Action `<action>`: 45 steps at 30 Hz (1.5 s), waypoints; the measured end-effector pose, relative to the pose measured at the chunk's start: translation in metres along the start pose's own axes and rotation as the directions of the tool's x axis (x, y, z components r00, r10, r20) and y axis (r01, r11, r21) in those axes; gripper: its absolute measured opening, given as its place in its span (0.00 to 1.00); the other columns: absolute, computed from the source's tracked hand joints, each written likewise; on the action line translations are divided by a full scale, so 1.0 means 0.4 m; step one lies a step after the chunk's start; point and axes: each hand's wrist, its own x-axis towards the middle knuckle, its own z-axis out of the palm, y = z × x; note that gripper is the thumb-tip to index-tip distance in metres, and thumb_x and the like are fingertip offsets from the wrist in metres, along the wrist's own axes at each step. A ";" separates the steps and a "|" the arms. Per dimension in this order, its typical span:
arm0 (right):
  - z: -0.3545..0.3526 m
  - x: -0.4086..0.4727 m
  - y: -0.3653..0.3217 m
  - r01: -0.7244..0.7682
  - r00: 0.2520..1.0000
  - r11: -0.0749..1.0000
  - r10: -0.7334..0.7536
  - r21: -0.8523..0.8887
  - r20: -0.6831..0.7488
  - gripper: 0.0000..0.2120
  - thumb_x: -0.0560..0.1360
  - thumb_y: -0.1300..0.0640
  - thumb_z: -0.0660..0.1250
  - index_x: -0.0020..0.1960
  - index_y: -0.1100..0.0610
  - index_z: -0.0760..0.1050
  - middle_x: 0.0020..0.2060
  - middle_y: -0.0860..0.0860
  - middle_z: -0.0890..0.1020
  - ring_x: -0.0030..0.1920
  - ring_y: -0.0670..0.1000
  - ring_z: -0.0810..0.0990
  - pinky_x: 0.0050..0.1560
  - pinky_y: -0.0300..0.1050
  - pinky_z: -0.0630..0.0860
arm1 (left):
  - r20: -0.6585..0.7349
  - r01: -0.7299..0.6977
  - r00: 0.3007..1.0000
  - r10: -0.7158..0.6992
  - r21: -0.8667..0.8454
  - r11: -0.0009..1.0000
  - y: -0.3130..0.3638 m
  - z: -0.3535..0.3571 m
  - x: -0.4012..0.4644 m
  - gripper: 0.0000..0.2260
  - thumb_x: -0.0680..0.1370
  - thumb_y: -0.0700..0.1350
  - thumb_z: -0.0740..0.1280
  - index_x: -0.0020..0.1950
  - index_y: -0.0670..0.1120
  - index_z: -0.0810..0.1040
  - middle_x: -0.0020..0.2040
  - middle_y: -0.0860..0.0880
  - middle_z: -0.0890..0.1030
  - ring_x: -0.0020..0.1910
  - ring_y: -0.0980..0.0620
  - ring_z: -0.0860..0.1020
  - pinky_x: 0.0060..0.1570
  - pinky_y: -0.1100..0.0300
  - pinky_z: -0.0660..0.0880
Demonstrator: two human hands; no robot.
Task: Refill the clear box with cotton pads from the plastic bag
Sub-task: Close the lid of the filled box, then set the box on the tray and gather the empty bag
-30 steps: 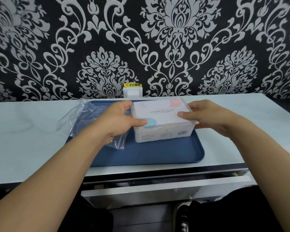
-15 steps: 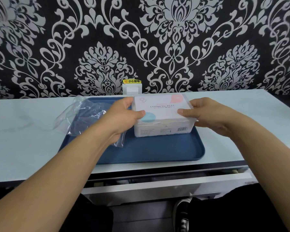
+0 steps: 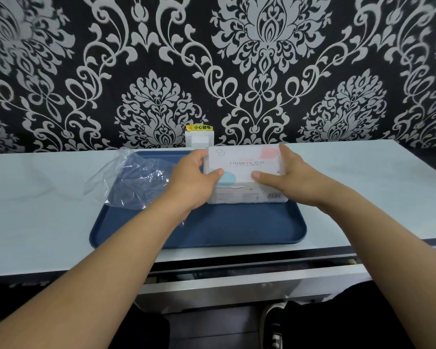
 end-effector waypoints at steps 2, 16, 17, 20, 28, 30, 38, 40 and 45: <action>0.007 0.001 -0.004 0.024 1.000 0.996 -0.023 -0.090 0.013 0.42 0.72 0.32 0.66 0.77 0.51 0.57 0.67 0.46 0.64 0.66 0.50 0.70 0.62 0.46 0.69 | -0.025 -0.008 1.000 0.010 0.066 0.998 -0.006 0.009 0.007 0.22 0.77 0.43 0.72 0.71 0.46 0.74 0.67 0.50 0.79 0.64 0.50 0.77 0.68 0.50 0.72; 0.027 0.035 -0.020 0.012 0.984 0.969 -0.056 -0.248 -0.171 0.42 0.63 0.26 0.62 0.68 0.51 0.70 0.61 0.57 0.75 0.59 0.56 0.76 0.55 0.50 0.76 | -0.129 -0.057 0.988 0.091 0.248 0.967 -0.007 -0.005 0.037 0.21 0.74 0.51 0.76 0.64 0.47 0.78 0.60 0.48 0.82 0.57 0.49 0.81 0.61 0.50 0.77; 0.033 0.027 -0.029 0.052 0.967 0.944 -0.130 -0.326 -0.221 0.40 0.66 0.28 0.63 0.70 0.52 0.70 0.66 0.58 0.72 0.66 0.57 0.72 0.62 0.53 0.74 | -0.127 -0.083 0.984 0.123 0.283 0.956 -0.007 -0.009 0.036 0.20 0.74 0.52 0.75 0.63 0.47 0.79 0.59 0.47 0.83 0.56 0.48 0.81 0.60 0.49 0.78; 0.054 0.001 -0.084 0.285 0.892 0.852 -0.403 -0.439 -0.203 0.35 0.74 0.35 0.66 0.74 0.53 0.69 0.72 0.54 0.69 0.73 0.56 0.66 0.71 0.52 0.66 | -0.076 -0.186 0.969 0.235 0.400 0.897 -0.001 -0.045 0.032 0.18 0.76 0.54 0.73 0.62 0.48 0.81 0.58 0.50 0.84 0.58 0.50 0.81 0.61 0.53 0.76; 0.116 0.043 -0.113 0.374 0.917 0.707 -0.381 -0.600 0.123 0.34 0.78 0.43 0.65 0.80 0.46 0.55 0.79 0.50 0.59 0.78 0.55 0.56 0.76 0.58 0.55 | 0.143 -0.089 0.982 -0.121 0.923 0.373 -0.024 -0.212 0.005 0.52 0.58 0.77 0.70 0.77 0.55 0.63 0.79 0.51 0.60 0.78 0.43 0.55 0.73 0.37 0.56; 0.123 0.047 -0.120 0.377 0.917 0.709 -0.378 -0.596 0.129 0.33 0.79 0.44 0.64 0.80 0.46 0.55 0.80 0.49 0.58 0.79 0.55 0.55 0.77 0.58 0.53 | 0.173 -0.081 0.960 -0.222 0.926 0.370 -0.043 -0.217 0.012 0.51 0.58 0.75 0.73 0.76 0.56 0.64 0.77 0.52 0.64 0.77 0.43 0.58 0.71 0.37 0.58; 0.142 0.051 -0.128 0.389 0.912 0.698 -0.386 -0.601 0.143 0.32 0.80 0.45 0.62 0.80 0.44 0.53 0.80 0.46 0.56 0.79 0.54 0.54 0.78 0.57 0.51 | 0.482 -0.241 0.854 -0.195 0.700 0.673 -0.085 -0.232 0.054 0.32 0.65 0.39 0.67 0.67 0.63 0.73 0.64 0.58 0.77 0.61 0.53 0.77 0.61 0.53 0.77; 0.144 0.046 -0.128 0.373 0.917 0.703 -0.381 -0.606 0.122 0.31 0.80 0.44 0.62 0.80 0.44 0.53 0.80 0.46 0.56 0.79 0.53 0.54 0.78 0.57 0.50 | 0.494 -0.253 0.855 -0.156 0.660 0.707 -0.096 -0.231 0.067 0.32 0.63 0.37 0.64 0.60 0.67 0.75 0.64 0.59 0.76 0.62 0.53 0.77 0.60 0.51 0.78; 0.150 0.049 -0.130 0.354 0.920 0.690 -0.379 -0.631 0.102 0.32 0.80 0.44 0.62 0.80 0.44 0.54 0.80 0.46 0.57 0.79 0.52 0.54 0.78 0.58 0.51 | 0.476 -0.357 0.879 0.028 0.617 0.701 -0.101 -0.211 0.076 0.28 0.65 0.33 0.66 0.58 0.60 0.78 0.65 0.59 0.76 0.64 0.55 0.74 0.64 0.53 0.74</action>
